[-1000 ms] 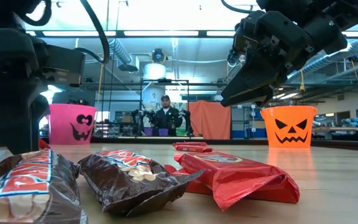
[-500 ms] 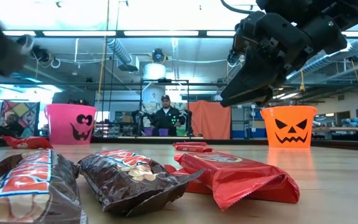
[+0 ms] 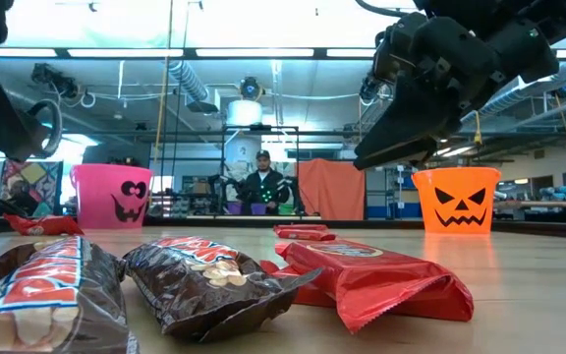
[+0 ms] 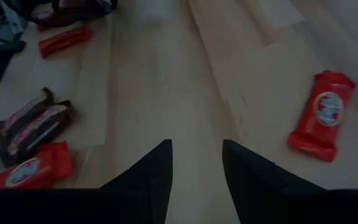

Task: Sort candy by brand, put in halloween buckets
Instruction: Put the brown chocolate bar into the pink bucket

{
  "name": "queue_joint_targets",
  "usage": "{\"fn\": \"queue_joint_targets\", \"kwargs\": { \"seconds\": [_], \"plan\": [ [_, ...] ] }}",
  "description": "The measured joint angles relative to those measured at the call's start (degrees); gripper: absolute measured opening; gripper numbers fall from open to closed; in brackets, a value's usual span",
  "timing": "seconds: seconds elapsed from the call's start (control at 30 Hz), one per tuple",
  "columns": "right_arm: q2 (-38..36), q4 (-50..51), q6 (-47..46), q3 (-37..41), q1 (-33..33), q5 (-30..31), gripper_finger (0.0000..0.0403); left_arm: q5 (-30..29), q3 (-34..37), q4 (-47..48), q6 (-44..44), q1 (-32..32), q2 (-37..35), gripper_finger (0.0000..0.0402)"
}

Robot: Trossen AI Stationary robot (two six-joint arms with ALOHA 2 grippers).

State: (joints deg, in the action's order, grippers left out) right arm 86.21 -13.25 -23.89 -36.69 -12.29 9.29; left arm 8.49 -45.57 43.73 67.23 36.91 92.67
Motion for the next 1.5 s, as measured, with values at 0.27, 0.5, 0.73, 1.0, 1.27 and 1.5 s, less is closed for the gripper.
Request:
{"fn": "queue_joint_targets", "kwargs": {
  "seconds": [0.27,0.5,0.73,1.0,1.27,1.5],
  "plan": [
    [0.00,-0.68,-1.70,0.00,0.02,2.51,0.0152,-12.48,-2.52,8.05,-6.16,-5.55,-3.08,0.0011],
    [0.00,-0.50,-2.96,0.00,-1.04,3.01,0.0150,-23.22,-8.14,13.69,-10.16,-9.42,-11.85,0.0003],
    [0.00,-0.82,-2.96,0.00,-1.86,7.16,0.0150,-35.85,-12.02,18.21,-11.66,-11.93,-19.83,0.0002],
    [0.00,-2.47,-2.96,0.00,-1.42,7.16,0.0150,-55.00,-16.67,36.11,-10.36,-23.71,-25.10,0.0001],
    [0.00,-2.67,-3.16,0.00,-1.53,7.14,0.0150,-59.12,-16.87,35.51,-25.98,-46.17,-30.62,0.0001],
    [0.00,-2.98,-3.18,0.00,-1.53,7.14,0.0150,-54.25,-16.87,24.31,-41.76,-65.34,-32.79,0.0000]
  ]
}}
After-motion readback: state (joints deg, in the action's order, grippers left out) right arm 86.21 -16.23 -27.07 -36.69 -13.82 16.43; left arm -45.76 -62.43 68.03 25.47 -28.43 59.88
